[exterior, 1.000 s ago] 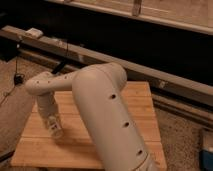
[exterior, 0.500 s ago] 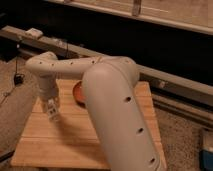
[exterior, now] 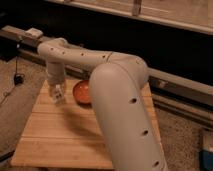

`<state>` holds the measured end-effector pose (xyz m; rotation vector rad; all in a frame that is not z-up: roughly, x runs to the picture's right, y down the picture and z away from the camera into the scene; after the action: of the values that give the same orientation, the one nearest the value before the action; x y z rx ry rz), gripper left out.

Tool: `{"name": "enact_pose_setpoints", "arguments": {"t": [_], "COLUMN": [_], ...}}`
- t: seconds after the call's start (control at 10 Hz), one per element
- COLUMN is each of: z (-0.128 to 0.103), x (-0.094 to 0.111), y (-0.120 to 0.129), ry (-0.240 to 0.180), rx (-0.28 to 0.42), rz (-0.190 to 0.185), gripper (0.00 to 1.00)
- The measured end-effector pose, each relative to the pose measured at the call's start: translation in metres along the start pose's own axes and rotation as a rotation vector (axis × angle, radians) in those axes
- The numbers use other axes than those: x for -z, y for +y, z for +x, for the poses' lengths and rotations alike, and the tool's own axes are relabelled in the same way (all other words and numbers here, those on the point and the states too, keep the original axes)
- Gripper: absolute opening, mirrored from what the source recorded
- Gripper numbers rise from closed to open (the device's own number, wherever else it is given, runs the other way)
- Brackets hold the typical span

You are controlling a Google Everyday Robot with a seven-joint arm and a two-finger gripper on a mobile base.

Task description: Place the bottle in the ceramic bowl

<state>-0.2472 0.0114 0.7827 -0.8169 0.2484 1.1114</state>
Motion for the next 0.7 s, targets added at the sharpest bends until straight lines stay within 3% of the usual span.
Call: {"name": "enact_pose_setpoints", "arguments": {"t": [0.4,0.7], "z": [-0.024,-0.030], "x": [0.014,0.018], "y": [-0.050,-0.106], "ry": [-0.052,-0.067], "rx": [-0.077,-0.180], "rz": [0.022,0.054], "gripper": [0.00,0.00]}}
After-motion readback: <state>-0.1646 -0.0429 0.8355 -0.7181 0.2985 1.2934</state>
